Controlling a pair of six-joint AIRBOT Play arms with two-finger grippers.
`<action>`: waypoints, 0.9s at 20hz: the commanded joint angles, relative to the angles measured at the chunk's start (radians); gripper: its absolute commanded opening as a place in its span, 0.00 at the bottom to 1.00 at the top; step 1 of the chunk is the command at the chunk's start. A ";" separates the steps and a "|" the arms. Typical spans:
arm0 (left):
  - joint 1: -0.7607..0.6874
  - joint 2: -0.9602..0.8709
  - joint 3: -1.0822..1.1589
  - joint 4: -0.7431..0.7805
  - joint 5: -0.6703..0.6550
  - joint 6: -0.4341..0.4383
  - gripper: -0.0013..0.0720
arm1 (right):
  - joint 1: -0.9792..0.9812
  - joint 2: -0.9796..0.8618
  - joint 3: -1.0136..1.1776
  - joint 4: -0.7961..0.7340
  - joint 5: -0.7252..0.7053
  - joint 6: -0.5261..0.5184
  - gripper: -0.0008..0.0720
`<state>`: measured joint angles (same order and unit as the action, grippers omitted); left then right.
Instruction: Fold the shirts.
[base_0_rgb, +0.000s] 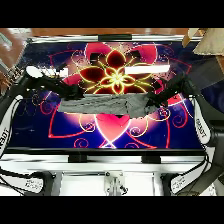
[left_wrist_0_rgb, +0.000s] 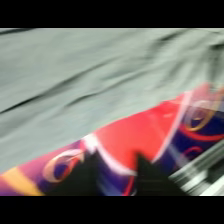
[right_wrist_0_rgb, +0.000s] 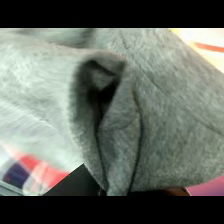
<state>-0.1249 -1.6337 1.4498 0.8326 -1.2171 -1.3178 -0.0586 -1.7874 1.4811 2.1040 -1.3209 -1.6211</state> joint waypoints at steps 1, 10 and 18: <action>-0.151 -0.040 0.000 -0.152 0.161 -0.001 0.06 | -0.001 0.142 0.002 0.019 -0.020 -0.010 0.11; -0.467 -0.193 0.001 -0.368 0.584 0.015 0.06 | 0.000 0.552 0.001 0.017 -0.256 0.081 0.11; -0.547 -0.223 0.003 -0.541 0.624 0.138 0.06 | 0.000 0.644 0.001 -0.026 -0.293 0.151 0.11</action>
<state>-0.6636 -1.8576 1.4521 0.3367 -0.5877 -1.2518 -0.0586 -1.1572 1.4822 2.1056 -1.6043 -1.4929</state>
